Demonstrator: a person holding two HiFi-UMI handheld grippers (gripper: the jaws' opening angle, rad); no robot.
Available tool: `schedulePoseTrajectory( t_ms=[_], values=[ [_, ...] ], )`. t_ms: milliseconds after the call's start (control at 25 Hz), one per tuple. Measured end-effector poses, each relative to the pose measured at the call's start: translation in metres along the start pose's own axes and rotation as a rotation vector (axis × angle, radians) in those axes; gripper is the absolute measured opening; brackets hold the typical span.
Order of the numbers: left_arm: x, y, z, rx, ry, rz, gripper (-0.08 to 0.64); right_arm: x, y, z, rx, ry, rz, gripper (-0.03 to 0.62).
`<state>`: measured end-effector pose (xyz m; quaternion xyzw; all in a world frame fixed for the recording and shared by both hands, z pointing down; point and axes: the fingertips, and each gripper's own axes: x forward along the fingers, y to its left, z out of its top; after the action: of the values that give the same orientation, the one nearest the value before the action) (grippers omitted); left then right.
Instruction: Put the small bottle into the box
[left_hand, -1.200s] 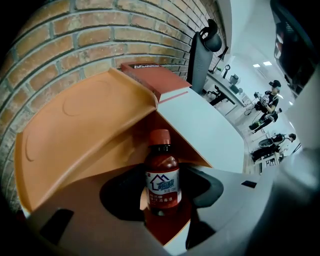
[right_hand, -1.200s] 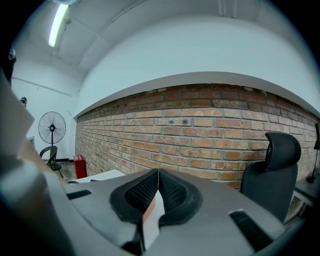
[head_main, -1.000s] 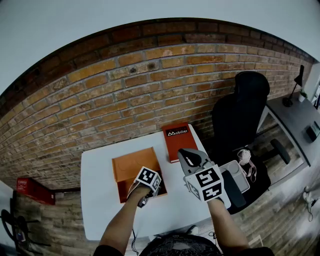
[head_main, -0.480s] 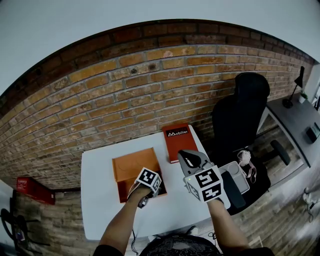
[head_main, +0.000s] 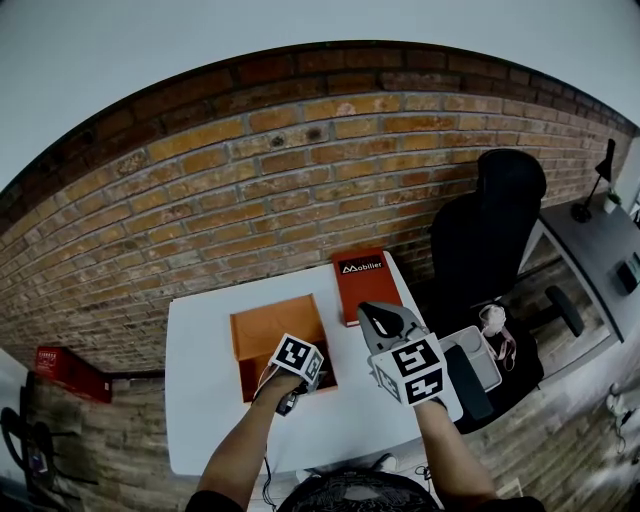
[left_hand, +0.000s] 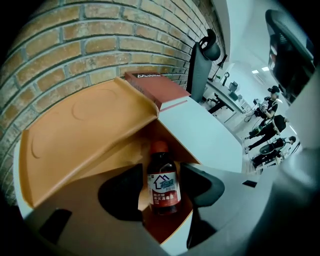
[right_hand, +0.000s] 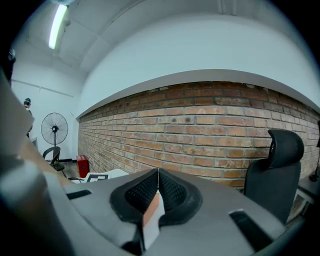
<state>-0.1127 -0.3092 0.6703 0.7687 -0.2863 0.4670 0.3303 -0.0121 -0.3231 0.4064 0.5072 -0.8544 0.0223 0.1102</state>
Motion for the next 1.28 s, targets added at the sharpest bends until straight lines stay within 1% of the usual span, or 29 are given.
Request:
schedulePoseTrajectory(
  t_ms=[400, 600, 760, 1080, 1280],
  values=[
    [-0.038, 0.009, 0.014, -0.019, -0.122, 0.036, 0.25, 0.012, 0.015, 0.009, -0.009, -0.016, 0.043, 0.021],
    [-0.071, 0.012, 0.031, -0.013, -0.249, 0.063, 0.249, 0.019, 0.025, 0.011, -0.006, -0.021, 0.072, 0.021],
    [-0.1, 0.017, 0.042, -0.009, -0.337, 0.103, 0.239, 0.025, 0.032, 0.015, -0.007, -0.028, 0.092, 0.021],
    [-0.157, 0.036, 0.05, -0.04, -0.49, 0.18, 0.219, 0.033, 0.045, 0.027, 0.008, -0.054, 0.128, 0.021],
    [-0.193, 0.044, 0.055, -0.052, -0.613, 0.234, 0.207, 0.035, 0.051, 0.031, -0.002, -0.064, 0.14, 0.021]
  ],
)
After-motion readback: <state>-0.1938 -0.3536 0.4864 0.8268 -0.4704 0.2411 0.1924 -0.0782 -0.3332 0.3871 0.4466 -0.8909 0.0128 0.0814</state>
